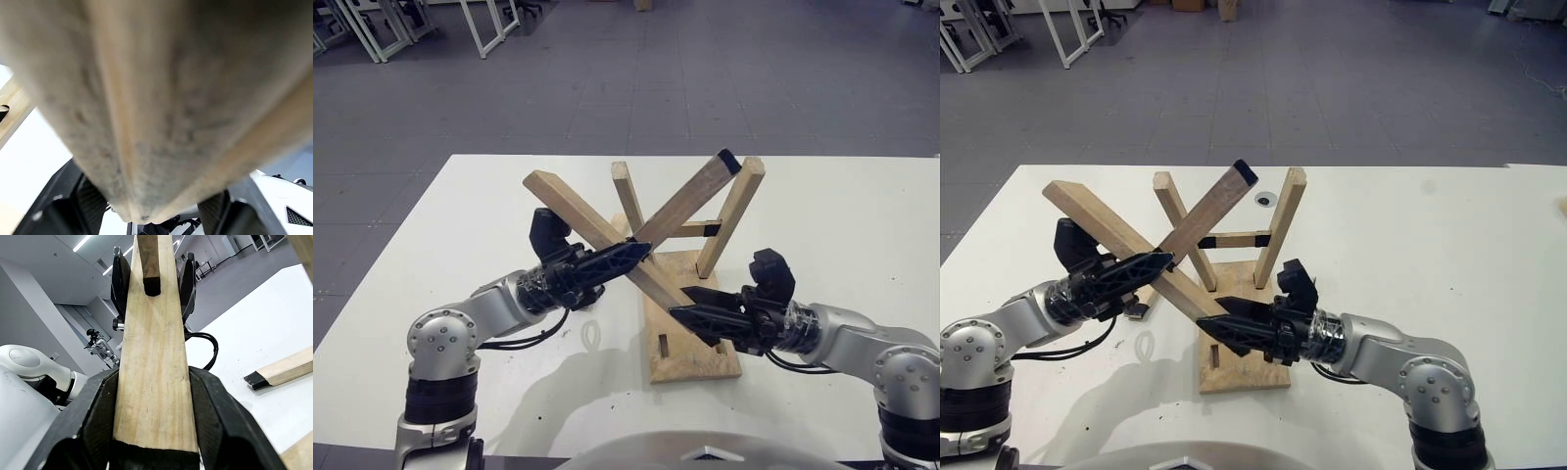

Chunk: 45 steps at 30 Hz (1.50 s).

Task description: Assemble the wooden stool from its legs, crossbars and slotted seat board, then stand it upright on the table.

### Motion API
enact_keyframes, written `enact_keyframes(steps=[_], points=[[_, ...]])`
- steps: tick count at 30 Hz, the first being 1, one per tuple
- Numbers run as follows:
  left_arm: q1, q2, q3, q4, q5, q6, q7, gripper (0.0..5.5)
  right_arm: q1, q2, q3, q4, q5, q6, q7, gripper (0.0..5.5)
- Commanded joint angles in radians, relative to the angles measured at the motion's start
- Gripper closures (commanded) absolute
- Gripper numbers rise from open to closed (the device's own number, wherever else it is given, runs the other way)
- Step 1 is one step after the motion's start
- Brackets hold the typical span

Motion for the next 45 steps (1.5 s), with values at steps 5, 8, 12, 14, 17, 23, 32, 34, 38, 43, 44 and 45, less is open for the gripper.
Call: enact_keyframes(steps=[5, 8, 12, 14, 17, 23, 32, 34, 38, 43, 44, 45], points=[[-0.061, -0.058, 0.068, 0.084, 0.203, -0.178, 0.045, 3.45, -0.048, -0.15, -0.122, 0.094, 0.01, -0.002, -0.006, 1.95], [-0.034, -0.014, 0.056, 0.004, 0.294, -0.19, 0.029, 3.45, 0.01, -0.318, -0.092, 0.148, -0.226, -0.052, 0.106, 1.76], [0.002, 0.1, -0.032, -0.098, 0.488, -0.207, -0.113, 3.45, 0.161, -0.529, 0.166, 0.141, -0.709, -0.279, 0.242, 1.76], [0.004, 0.112, -0.048, -0.117, 0.532, -0.224, -0.154, 3.45, 0.186, -0.54, 0.253, 0.126, -0.868, -0.396, 0.266, 1.76], [0.001, 0.104, -0.052, -0.134, 0.561, -0.238, -0.178, 3.45, 0.209, -0.533, 0.324, 0.142, -1.048, -0.544, 0.283, 1.76], [0.11, 0.131, -0.128, -0.144, 0.694, -0.297, -0.293, 3.45, 0.228, -0.51, 0.296, 0.149, -1.099, -0.591, 0.317, 1.76], [0.174, 0.121, -0.191, -0.07, 0.892, -0.454, -0.392, 3.45, 0.247, -0.536, 0.245, 0.114, -1.108, -0.59, 0.405, 1.76], [0.159, 0.1, -0.196, -0.052, 0.908, -0.48, -0.386, 3.45, 0.246, -0.534, 0.243, 0.107, -1.107, -0.586, 0.421, 1.76], [0.153, 0.105, -0.231, -0.021, 0.952, -0.512, -0.423, 3.45, 0.25, -0.526, 0.237, 0.098, -1.112, -0.579, 0.435, 1.76], [0.126, 0.138, -0.279, 0.079, 1.087, -0.657, -0.502, 3.46, 0.243, -0.518, 0.226, 0.065, -1.087, -0.545, 0.452, 1.76], [0.111, 0.138, -0.291, 0.09, 1.115, -0.696, -0.512, 3.46, 0.24, -0.514, 0.23, 0.064, -1.09, -0.542, 0.45, 1.76], [0.099, 0.136, -0.299, 0.098, 1.133, -0.724, -0.52, 3.46, 0.241, -0.51, 0.234, 0.062, -1.093, -0.539, 0.446, 1.76]])
